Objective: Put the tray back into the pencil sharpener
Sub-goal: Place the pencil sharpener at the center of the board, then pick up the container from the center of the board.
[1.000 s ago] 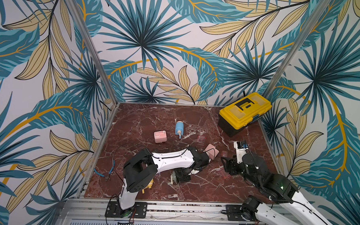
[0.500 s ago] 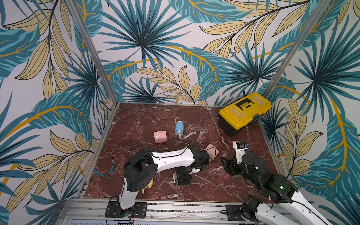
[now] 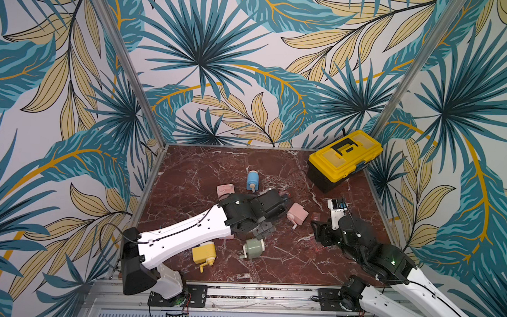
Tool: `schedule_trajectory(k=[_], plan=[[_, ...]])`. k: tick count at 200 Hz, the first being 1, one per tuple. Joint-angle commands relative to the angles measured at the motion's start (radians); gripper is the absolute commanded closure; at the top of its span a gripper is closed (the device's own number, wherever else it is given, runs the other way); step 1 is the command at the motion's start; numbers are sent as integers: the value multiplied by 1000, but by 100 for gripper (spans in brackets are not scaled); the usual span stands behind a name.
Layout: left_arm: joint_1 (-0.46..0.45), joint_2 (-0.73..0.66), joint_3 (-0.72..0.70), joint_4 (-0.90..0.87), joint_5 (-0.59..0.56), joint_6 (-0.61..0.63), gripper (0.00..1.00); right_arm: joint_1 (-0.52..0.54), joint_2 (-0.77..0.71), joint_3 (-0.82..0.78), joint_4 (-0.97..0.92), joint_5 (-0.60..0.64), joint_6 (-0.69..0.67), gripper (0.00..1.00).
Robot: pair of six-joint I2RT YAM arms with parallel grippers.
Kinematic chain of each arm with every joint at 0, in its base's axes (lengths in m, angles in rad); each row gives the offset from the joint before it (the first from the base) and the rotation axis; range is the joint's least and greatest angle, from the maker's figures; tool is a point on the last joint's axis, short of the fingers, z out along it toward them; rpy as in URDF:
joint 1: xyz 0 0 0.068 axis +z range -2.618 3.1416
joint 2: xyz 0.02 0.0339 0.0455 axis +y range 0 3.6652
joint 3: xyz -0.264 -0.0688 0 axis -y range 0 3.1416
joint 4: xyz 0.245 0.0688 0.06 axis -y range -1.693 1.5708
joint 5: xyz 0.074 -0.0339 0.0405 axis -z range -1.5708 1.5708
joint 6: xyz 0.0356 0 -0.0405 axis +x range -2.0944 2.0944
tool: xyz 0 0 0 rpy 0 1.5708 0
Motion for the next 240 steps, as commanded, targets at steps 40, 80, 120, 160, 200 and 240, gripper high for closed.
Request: schedule_trajectory(k=[40, 80, 120, 160, 200, 240], plan=[[314, -300, -308, 117, -98, -837, 1, 2, 105, 27, 21, 6, 24, 28], [441, -422, -520, 117, -5, -1034, 0, 1, 137, 33, 41, -11, 28, 29], [610, -233, -498, 111, 308, -983, 0, 2, 175, 55, 46, -31, 40, 29], [660, -112, -460, 112, 305, -1000, 0, 1, 165, 56, 21, -38, 66, 30], [716, -3, -407, 112, 319, -938, 12, 2, 139, 44, 18, -17, 80, 30], [724, 76, -390, 122, 332, -945, 27, 1, 150, 45, 25, -27, 75, 30]])
